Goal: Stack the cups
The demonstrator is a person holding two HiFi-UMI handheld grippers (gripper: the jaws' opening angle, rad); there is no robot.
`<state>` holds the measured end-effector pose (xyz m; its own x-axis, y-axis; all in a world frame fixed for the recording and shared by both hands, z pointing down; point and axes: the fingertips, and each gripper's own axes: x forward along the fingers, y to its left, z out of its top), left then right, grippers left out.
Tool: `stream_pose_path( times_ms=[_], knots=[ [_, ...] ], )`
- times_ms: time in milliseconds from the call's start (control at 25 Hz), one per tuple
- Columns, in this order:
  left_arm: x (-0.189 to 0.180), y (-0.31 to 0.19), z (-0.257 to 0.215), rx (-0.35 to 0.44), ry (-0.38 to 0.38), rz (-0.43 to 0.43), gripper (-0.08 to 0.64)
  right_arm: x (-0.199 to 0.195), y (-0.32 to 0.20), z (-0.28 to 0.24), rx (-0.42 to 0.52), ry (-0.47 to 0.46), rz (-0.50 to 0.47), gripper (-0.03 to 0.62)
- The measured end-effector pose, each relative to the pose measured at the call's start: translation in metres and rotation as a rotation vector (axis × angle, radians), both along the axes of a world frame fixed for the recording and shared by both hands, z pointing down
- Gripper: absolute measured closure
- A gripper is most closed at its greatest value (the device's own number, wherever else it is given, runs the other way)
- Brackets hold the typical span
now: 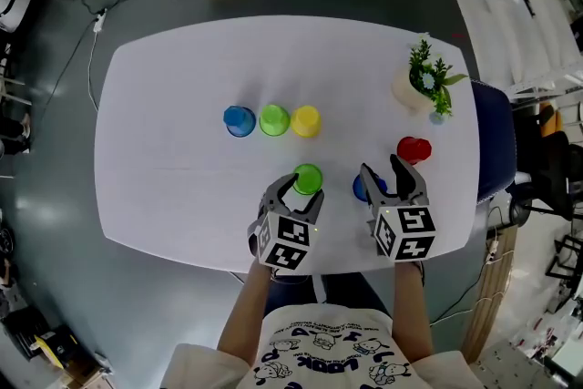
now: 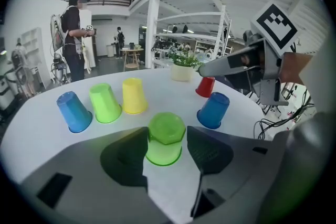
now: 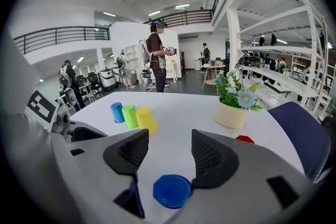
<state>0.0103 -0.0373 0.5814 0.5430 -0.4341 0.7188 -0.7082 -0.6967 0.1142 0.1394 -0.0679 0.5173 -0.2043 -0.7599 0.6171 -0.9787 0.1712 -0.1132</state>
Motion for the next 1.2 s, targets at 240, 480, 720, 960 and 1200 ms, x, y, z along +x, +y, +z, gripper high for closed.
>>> stream_pose_path(
  times_ms=[240, 480, 720, 960, 1200],
  knots=[
    [0.001, -0.002, 0.0, 0.024, 0.014, -0.038, 0.334, 0.01, 0.009, 0.002, -0.006, -0.004, 0.006, 0.321],
    [0.002, -0.007, -0.011, 0.035, 0.046, -0.077, 0.336, 0.016, 0.022, 0.009, -0.03, -0.01, 0.003, 0.31],
    [-0.003, -0.018, -0.037, 0.061, 0.052, -0.11, 0.336, 0.01, 0.037, 0.025, -0.082, -0.006, -0.047, 0.275],
    [-0.021, -0.044, -0.07, 0.11, 0.052, -0.155, 0.334, 0.004, 0.047, 0.047, -0.15, 0.045, -0.091, 0.27],
    [-0.046, -0.062, -0.099, 0.116, 0.073, -0.223, 0.334, 0.0, 0.055, 0.061, -0.197, 0.07, -0.084, 0.279]
  ],
)
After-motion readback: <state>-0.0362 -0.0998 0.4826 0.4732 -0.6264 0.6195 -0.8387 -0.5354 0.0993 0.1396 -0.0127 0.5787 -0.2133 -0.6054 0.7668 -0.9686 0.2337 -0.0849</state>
